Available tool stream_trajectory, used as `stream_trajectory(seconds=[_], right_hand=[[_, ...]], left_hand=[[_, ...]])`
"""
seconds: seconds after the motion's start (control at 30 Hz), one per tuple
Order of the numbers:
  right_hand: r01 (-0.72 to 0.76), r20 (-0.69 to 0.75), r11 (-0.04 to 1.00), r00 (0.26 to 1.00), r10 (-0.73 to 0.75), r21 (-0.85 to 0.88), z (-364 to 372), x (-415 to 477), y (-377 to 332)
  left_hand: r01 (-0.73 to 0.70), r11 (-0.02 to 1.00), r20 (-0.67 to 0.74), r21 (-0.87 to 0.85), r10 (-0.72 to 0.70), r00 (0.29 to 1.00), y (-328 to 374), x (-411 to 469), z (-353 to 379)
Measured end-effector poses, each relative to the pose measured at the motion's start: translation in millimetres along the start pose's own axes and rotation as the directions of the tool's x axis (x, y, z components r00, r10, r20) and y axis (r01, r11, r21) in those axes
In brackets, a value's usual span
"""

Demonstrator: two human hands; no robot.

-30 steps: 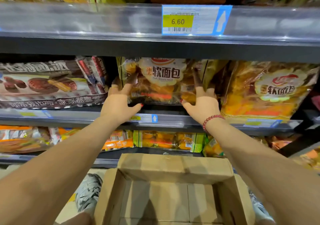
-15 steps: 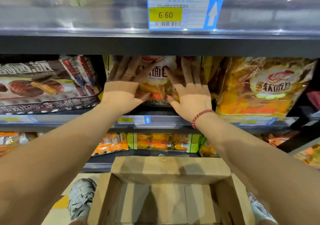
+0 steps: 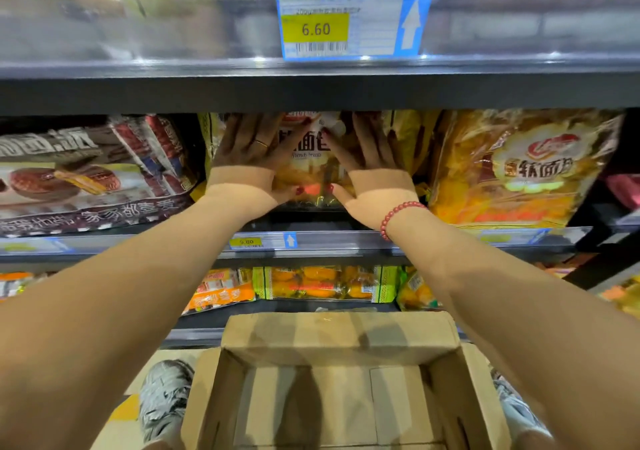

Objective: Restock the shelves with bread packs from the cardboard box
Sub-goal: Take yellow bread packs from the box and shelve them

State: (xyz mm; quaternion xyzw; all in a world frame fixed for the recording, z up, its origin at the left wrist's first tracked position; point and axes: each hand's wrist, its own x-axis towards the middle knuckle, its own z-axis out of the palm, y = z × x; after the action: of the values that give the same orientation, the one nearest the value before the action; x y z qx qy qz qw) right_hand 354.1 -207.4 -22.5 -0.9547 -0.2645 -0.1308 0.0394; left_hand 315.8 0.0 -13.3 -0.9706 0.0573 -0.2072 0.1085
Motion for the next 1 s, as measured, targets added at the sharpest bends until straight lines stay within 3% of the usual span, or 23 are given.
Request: stream_trajectory(seconds=[0.03, 0.1, 0.13, 0.23, 0.33, 0.43, 0.57, 0.67, 0.9, 1.0], right_hand=[[-0.013, 0.036, 1.0, 0.999, 0.013, -0.004, -8.5, -6.2, 1.5], [-0.005, -0.011, 1.0, 1.0, 0.004, -0.011, -24.5, -25.7, 9.1], [0.012, -0.062, 1.0, 0.998, -0.013, -0.012, -30.7, -37.9, 15.1], [0.046, -0.205, 0.998, 0.977, -0.054, -0.044, -38.9, -73.3, 42.1], [-0.059, -0.312, 0.998, 0.949, 0.051, -0.015, -42.0, -102.0, 79.3], [-0.253, -0.342, 0.957, 0.895, 0.286, 0.139, -43.2, -121.0, 119.2], [-0.437, -0.204, 0.831, 0.829, 0.521, 0.345, -44.5, -126.6, 157.6], [-0.452, -0.102, 0.799, 0.843, 0.528, 0.396, -45.2, -121.0, 166.8], [-0.447, -0.09, 0.785, 0.843, 0.53, 0.429, -38.8, -116.0, 183.9], [-0.436, -0.148, 0.827, 0.847, 0.51, 0.356, -34.7, -118.9, 186.0]], left_hand=[[0.078, 0.996, 0.107, -0.041, -0.074, 0.991, 7.6, -1.9, -9.6], [0.28, 0.956, 0.393, -0.09, -0.224, 0.892, 24.1, -4.9, -27.1], [0.31, 0.947, 0.438, -0.089, -0.243, 0.866, 34.1, -6.4, -35.3], [0.178, 0.972, 0.254, -0.154, -0.135, 0.958, 66.3, -9.2, -51.1], [0.05, 0.947, 0.119, -0.318, -0.012, 0.993, 108.2, -6.0, -59.9], [0.018, 0.882, 0.144, -0.471, 0.056, 0.988, 149.9, 4.0, -61.8], [0.086, 0.804, 0.21, -0.588, 0.05, 0.976, 191.3, 21.9, -55.0], [0.141, 0.771, 0.247, -0.621, 0.021, 0.969, 212.7, 34.2, -46.9], [0.163, 0.722, 0.219, -0.672, -0.016, 0.976, 235.6, 45.5, -33.4], [0.125, 0.808, 0.187, -0.576, -0.018, 0.982, 237.7, 45.4, -32.7]])
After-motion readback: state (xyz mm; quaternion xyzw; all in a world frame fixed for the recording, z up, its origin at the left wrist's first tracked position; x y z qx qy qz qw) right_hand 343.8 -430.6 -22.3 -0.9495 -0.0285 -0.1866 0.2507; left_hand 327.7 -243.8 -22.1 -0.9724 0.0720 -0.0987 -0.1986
